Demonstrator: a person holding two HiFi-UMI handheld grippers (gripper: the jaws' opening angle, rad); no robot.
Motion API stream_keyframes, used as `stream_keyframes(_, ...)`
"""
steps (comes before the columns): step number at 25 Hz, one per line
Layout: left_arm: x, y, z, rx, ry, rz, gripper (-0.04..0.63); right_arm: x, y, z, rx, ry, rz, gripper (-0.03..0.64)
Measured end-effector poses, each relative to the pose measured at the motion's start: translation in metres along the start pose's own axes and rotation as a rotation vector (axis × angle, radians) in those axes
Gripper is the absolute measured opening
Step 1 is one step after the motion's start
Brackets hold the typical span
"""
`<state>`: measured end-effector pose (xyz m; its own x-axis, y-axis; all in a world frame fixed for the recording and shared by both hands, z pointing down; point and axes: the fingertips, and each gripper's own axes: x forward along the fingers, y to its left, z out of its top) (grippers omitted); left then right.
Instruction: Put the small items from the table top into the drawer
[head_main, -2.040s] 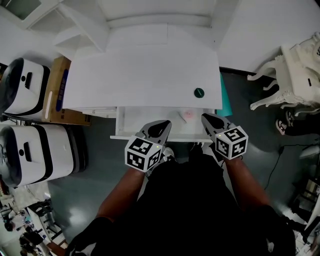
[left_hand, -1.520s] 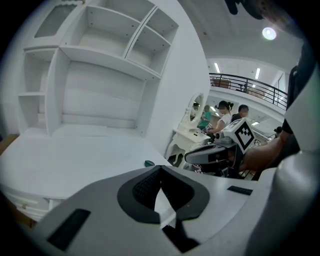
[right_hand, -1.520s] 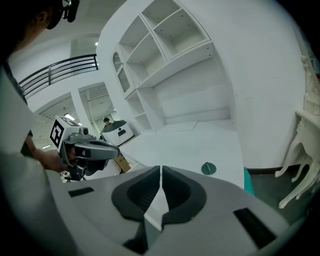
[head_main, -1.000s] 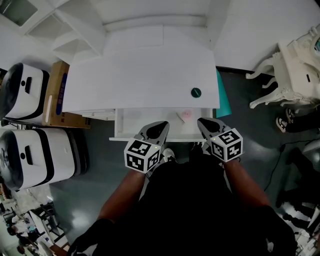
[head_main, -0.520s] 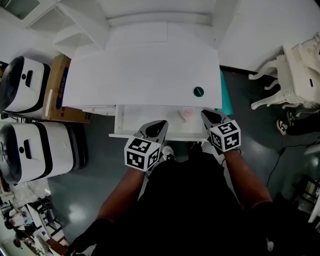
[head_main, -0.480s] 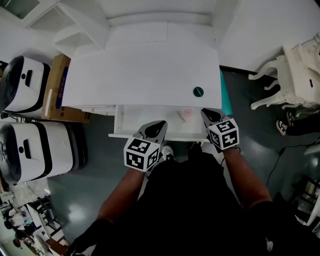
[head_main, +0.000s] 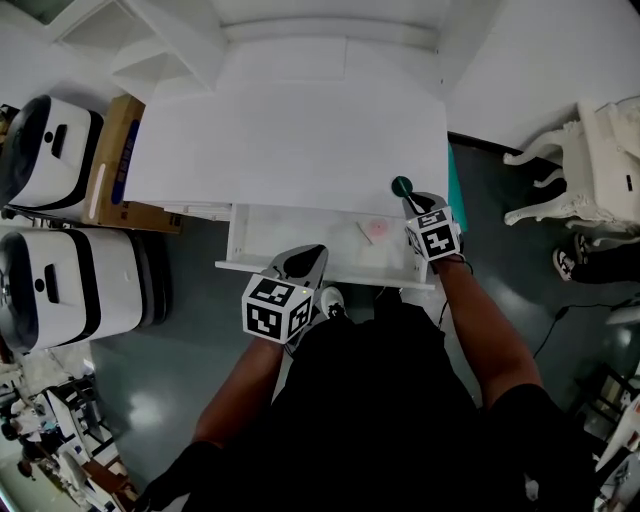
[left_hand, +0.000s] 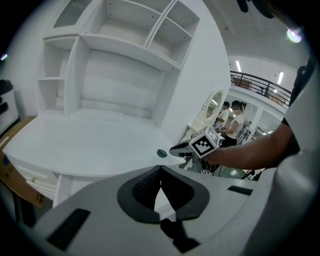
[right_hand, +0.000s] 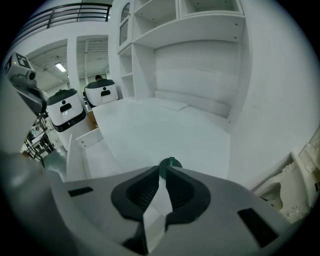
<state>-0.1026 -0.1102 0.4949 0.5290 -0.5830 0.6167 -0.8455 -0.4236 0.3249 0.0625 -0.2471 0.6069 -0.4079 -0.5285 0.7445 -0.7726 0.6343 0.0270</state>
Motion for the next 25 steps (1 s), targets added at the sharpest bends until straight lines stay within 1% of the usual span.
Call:
stream_keyframes(3,0.001,0.004,-0.006,-0.017,0.017,0.014,0.011,0.016,-0.007,0.000,-0.013,0.021,-0.008,0.035)
stream_keyframes(12,0.003,0.008,-0.004,-0.044,0.014,0.035,0.011,0.050,-0.013,-0.016,0.007,0.140,0.013,0.057)
stream_keyframes(15,0.002,0.010,-0.003,-0.050,0.012,0.042,0.011,0.053,-0.015,-0.017,0.019,0.151,0.015,0.057)
stream_keyframes(22,0.001,0.012,-0.006,-0.051,0.012,0.044,0.011,0.052,-0.015,-0.017,0.003,0.154,0.046,0.054)
stream_keyframes(25,0.000,0.012,-0.006,-0.045,0.012,0.040,0.011,0.049,-0.013,-0.016,-0.004,0.141,0.043,0.029)
